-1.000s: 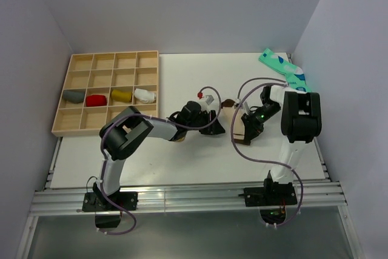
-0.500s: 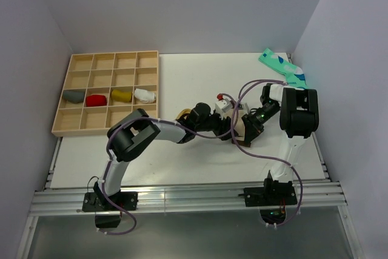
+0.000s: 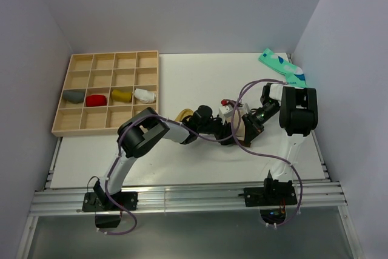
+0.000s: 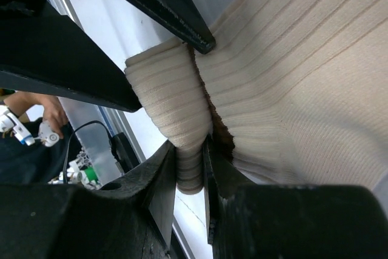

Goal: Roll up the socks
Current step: Roll the sock at the center of the board.

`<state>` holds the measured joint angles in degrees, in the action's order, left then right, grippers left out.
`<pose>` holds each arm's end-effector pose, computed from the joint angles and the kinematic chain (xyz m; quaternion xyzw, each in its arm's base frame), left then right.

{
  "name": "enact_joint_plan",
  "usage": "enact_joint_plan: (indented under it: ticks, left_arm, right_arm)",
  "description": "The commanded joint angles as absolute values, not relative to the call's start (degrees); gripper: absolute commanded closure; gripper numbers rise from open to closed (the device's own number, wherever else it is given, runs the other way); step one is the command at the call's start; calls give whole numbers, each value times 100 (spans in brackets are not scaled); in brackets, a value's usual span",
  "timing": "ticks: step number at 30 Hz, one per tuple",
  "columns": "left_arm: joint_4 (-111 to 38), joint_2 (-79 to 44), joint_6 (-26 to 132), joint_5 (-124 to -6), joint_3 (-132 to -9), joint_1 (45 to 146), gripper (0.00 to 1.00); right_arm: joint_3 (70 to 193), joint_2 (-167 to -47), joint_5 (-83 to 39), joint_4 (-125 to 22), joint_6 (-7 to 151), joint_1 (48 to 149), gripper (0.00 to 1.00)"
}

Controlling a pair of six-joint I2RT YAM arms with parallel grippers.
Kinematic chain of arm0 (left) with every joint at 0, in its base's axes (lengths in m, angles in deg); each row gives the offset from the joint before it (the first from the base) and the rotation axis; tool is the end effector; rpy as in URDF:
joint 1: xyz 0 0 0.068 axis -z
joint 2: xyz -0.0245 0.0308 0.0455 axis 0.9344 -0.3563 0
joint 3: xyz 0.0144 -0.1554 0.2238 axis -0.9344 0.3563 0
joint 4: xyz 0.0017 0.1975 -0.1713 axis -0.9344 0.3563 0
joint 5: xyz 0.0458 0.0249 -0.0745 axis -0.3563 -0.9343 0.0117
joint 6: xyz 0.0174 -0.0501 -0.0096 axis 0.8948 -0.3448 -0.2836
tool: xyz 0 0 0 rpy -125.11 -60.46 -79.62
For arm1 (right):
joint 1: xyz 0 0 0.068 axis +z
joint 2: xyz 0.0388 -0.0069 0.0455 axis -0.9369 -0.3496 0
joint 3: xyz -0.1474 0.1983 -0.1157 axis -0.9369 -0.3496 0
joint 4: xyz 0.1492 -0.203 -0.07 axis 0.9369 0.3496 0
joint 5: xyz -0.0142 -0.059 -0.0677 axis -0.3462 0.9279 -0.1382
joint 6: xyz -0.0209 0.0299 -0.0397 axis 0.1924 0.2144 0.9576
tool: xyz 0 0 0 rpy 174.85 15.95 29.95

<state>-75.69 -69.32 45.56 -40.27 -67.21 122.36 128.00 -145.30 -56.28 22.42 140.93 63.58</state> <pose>0.2583 -0.3785 0.1150 0.3901 0.6861 -0.5211 0.3249 0.3076 -0.0083 0.1192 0.3382 -0.8390 -0.4256 0.0213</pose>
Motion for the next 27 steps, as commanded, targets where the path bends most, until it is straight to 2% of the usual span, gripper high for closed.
enact_joint_plan:
  ticks: [1,5,8,11,12,21,22,26,27]
  left_arm:
    - [-8187,-6992,4457,-3626,-6774,12212,40]
    - [-8389,-7080,4247,-3635,-6686,12212,41]
    - [-8486,-7106,4080,-3775,-6633,12212,46]
    - [-8416,-7098,3956,-3819,-6624,12221,62]
    - [-8311,-7106,3956,-3898,-6633,12221,72]
    - [-8029,-6992,3939,-4135,-6396,12370,90]
    - [-7994,-6975,3904,-4145,-6387,12379,90]
    - [-8133,-6791,3886,-4407,-6159,12414,51]
    - [-8317,-6729,3868,-4478,-6071,12414,49]
  right_arm:
    - [12951,-14650,-5425,2120,14020,6304,79]
    - [12951,-14623,-5363,2067,13949,6286,79]
    - [12951,-14579,-5363,2006,13870,6286,79]
    - [12925,-14501,-5285,1804,13695,6286,79]
    - [12890,-14448,-5249,1690,13590,6286,80]
    - [12723,-14052,-5170,1189,13177,6295,78]
    - [12705,-14034,-5144,1153,13132,6295,78]
    - [12661,-14025,-5109,1170,13141,6312,79]
    - [12644,-14017,-5074,1144,13132,6312,79]
